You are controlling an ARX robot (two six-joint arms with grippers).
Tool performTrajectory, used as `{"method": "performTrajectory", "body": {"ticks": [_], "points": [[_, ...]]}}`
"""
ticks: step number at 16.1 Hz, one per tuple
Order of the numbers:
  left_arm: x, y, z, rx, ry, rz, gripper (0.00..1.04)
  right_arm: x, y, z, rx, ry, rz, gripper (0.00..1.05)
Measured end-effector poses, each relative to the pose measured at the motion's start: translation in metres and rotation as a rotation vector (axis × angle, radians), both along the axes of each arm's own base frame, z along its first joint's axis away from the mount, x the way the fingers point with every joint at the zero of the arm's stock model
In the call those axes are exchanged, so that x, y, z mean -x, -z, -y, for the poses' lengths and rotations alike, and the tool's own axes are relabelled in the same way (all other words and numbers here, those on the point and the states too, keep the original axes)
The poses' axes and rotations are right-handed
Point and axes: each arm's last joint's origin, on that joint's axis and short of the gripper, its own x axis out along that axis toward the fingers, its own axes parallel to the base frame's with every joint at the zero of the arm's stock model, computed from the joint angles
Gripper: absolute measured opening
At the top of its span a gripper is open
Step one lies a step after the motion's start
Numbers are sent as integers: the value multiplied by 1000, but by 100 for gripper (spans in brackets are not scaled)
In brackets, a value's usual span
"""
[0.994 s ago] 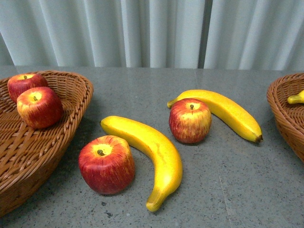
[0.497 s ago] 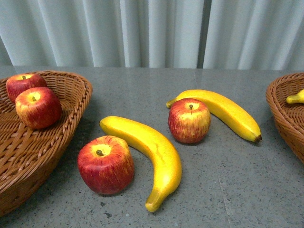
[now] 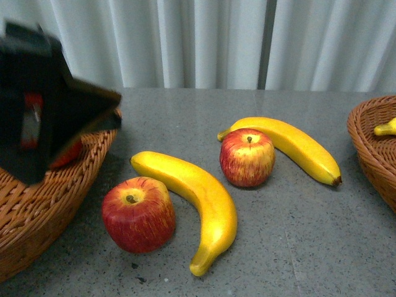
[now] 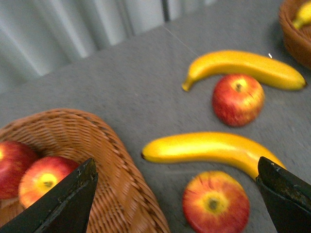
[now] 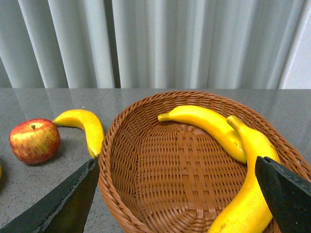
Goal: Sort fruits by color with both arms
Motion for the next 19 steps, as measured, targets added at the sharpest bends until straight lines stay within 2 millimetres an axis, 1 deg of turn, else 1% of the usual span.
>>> {"method": "performTrajectory", "body": {"ticks": [2, 4, 5, 6, 7, 8, 13, 15, 17, 19], "points": [[-3, 19, 4, -104, 71, -82, 98, 0, 0, 0, 0, 0, -1, 98], [-1, 30, 4, -162, 116, -113, 98, 0, 0, 0, 0, 0, -1, 98], [0, 31, 5, -169, 140, -113, 98, 0, 0, 0, 0, 0, -1, 98], [8, 32, 12, -195, 142, -89, 98, 0, 0, 0, 0, 0, 0, 98], [15, 36, 23, -210, 220, -82, 98, 0, 0, 0, 0, 0, -2, 98], [14, 40, 28, -235, 264, -79, 98, 0, 0, 0, 0, 0, 1, 98], [-11, 56, 15, -281, 206, -101, 98, 0, 0, 0, 0, 0, 0, 98], [-20, 56, 14, -258, 223, -84, 98, 0, 0, 0, 0, 0, 0, 98], [-36, 60, 11, -231, 242, -90, 98, 0, 0, 0, 0, 0, -1, 98], [-49, 65, 14, -206, 284, -89, 98, 0, 0, 0, 0, 0, 0, 98]]}}
